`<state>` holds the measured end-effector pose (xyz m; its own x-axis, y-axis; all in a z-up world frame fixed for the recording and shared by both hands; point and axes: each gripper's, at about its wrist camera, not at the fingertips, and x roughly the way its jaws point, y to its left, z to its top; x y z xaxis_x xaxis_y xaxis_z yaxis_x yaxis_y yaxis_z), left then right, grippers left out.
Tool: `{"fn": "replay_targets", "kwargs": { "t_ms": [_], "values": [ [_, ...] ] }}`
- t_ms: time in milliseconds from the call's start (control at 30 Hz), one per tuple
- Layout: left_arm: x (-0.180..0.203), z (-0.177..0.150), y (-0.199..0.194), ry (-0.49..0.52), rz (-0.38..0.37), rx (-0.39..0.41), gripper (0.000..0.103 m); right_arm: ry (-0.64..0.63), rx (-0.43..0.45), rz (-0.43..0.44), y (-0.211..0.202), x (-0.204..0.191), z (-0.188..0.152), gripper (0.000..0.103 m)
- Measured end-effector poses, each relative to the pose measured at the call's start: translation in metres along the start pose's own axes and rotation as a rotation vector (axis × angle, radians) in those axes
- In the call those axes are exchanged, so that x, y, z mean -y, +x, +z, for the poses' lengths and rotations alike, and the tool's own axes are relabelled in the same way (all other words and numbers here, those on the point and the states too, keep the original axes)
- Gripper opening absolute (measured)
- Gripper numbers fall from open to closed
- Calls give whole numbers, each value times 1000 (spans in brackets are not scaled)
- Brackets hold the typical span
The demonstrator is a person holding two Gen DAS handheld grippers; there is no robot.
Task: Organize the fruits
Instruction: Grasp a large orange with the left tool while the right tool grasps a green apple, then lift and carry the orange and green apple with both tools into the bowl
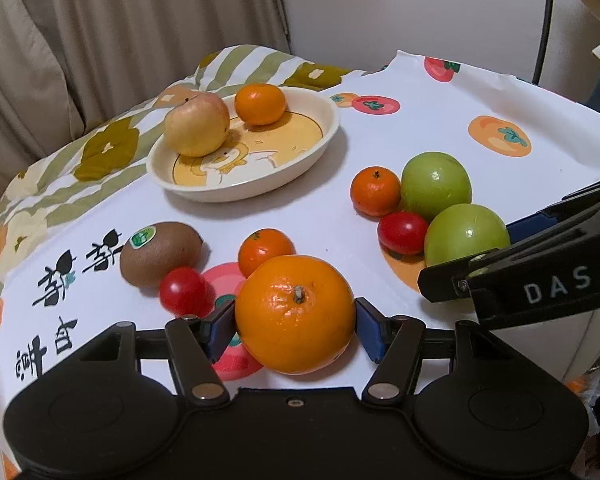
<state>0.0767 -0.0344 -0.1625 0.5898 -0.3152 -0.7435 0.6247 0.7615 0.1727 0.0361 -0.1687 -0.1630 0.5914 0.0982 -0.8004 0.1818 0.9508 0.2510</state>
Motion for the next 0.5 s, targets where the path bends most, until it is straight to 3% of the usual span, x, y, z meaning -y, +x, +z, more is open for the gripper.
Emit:
{"fn": "replay_targets", "kwargs": {
  "t_ms": [200, 500],
  "values": [
    [-5, -5, -6, -36, 14, -15, 67, -19, -7, -26, 3, -2, 1, 72],
    [-12, -16, -23, -87, 47, -25, 66, -45, -11, -31, -1, -6, -1, 71]
  ]
}}
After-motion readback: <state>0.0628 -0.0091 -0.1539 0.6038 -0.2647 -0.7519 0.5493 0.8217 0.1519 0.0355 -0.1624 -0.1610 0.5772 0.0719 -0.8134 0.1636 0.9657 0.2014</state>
